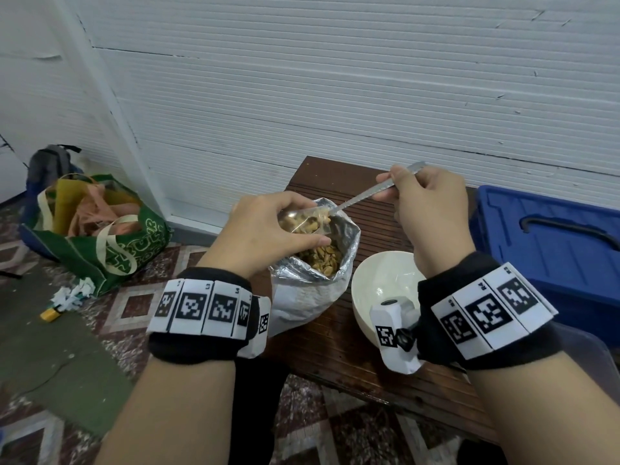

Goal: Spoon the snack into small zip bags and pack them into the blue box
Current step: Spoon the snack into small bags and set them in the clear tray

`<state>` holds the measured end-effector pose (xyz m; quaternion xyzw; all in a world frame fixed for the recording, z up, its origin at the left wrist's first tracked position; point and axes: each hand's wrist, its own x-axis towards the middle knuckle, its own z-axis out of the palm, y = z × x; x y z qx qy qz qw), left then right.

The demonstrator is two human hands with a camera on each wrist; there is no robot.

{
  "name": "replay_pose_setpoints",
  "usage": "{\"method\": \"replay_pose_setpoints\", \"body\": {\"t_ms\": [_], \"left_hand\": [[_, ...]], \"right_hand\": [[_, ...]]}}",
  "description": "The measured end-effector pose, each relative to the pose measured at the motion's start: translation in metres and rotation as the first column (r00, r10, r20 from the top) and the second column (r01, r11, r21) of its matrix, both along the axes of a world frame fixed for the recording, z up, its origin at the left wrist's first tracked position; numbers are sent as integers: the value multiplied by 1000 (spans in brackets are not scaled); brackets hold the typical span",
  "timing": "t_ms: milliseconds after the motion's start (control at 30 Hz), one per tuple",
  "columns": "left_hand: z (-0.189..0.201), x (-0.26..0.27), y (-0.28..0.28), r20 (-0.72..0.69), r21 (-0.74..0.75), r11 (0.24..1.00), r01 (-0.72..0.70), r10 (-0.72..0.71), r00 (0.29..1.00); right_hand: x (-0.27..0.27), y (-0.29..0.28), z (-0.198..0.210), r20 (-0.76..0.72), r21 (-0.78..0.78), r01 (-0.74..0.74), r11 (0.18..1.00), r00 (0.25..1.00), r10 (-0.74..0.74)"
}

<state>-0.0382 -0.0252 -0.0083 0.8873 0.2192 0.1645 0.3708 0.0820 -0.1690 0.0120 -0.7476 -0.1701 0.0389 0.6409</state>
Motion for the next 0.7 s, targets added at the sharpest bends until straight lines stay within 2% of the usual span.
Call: {"method": "replay_pose_setpoints", "body": {"t_ms": [167,267,400,533,700], "left_hand": [[-1,2,-3,61,-17,1000,-5,6,998],[-1,1,-2,92,-43,999,-13,17,996],[1,-2,-1,126,-108,994,-12,26,992],[1,-4,3,151,-118,992,-46,64,986],[0,-8,9,169,-163,985,-52,80,982]], "right_hand": [[-6,0,2,115,75,-103,992,989,94],[-8,-7,5,254,165,-214,963,952,168],[-9,-18,9,393,196,-262,945,904,169],[-5,-25,7,428,255,-194,947,901,70],[2,-30,0,344,370,-28,929,933,-109]]}}
